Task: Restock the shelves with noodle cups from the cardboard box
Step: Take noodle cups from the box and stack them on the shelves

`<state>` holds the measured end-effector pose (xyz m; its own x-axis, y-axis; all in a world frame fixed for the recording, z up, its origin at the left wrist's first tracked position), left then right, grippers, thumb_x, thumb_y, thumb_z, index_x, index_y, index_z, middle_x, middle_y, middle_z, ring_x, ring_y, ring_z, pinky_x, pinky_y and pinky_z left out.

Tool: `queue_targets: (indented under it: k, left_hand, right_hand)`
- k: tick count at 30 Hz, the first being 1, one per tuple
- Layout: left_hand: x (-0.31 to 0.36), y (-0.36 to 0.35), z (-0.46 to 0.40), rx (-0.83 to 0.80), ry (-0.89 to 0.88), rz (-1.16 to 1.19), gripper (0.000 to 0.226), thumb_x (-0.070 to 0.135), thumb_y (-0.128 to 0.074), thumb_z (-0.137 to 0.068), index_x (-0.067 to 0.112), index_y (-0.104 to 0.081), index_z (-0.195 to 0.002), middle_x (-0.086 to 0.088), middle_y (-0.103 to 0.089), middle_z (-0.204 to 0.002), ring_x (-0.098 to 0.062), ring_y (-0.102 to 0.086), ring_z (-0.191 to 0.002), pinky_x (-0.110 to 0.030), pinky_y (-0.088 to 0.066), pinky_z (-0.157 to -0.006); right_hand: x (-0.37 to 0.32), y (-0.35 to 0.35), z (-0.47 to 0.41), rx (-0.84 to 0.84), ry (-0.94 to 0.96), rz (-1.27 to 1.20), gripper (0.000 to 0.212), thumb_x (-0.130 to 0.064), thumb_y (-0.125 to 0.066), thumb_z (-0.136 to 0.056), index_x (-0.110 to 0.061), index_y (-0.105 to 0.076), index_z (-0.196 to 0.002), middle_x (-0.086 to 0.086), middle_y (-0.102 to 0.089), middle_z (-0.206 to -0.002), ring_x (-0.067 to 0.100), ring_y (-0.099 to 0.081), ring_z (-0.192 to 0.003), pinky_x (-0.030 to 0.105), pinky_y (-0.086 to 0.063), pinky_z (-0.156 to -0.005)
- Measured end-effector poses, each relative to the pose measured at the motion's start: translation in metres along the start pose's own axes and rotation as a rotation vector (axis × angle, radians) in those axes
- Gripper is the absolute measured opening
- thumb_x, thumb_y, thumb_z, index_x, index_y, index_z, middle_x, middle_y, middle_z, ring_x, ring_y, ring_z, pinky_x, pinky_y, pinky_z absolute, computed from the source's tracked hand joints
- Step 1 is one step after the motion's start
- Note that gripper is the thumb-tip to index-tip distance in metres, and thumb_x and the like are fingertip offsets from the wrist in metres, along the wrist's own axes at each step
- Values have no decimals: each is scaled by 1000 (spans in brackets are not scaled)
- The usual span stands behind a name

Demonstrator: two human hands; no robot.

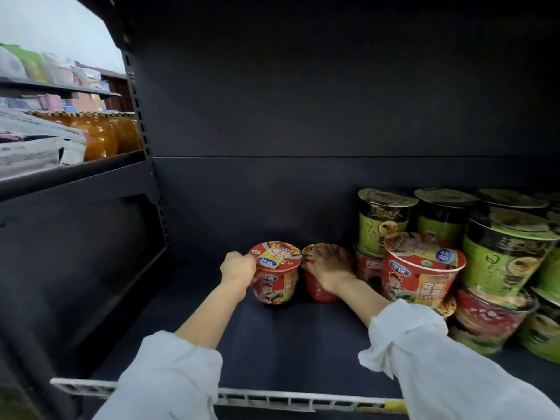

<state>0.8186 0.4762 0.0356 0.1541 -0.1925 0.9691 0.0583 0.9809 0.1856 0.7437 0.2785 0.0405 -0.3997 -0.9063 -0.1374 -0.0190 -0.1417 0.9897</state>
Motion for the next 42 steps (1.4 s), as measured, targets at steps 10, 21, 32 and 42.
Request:
queue_targets:
  k: [10,21,32,42]
  left_hand:
    - [-5,-20,47,-263,19,-139,19,6,-54,-89,-4,-58,-105,-8,-61,-73,-13,-57,-57,-19,-43,-45]
    - [-19,-95,108,-373,26,-77,15,12,-57,-90,-1,-64,-93,-13,-67,-85,-18,-63,-69,-21,-50,-56]
    - [16,-86,216,-32,-536,-616,28,13,-53,-91,14,-62,-117,-9,-66,-109,-23,-63,-97,-32,-50,-81]
    - [10,-166,392,-162,-729,-789,20,18,-52,-91,15,-66,-106,-8,-71,-93,-27,-66,-85,-43,-55,-74]
  right_hand:
    - [-13,55,64,147,250,-507,37,-19,-40,-100,-10,-50,-135,10,-52,-137,22,-49,-125,26,-36,-102]
    - [37,26,87,119,166,-80,30,-4,-42,-92,-4,-59,-118,15,-55,-123,30,-56,-113,38,-49,-92]
    - [60,36,171,285,489,-187,34,-1,-47,-92,-6,-56,-125,12,-56,-125,25,-54,-116,31,-47,-95]
    - [211,61,304,282,337,-427,24,-13,-44,-94,-15,-65,-107,6,-65,-84,25,-60,-74,40,-50,-65]
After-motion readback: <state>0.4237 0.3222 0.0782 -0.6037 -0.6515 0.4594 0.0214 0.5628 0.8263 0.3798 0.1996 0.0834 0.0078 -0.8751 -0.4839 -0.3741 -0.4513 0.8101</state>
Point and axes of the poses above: each hand's wrist, its own z-axis away from the middle knuckle, its own y-axis out of the back of the hand, x = y × z, the point moved 8 cm from there along -z, towards the middle knuckle
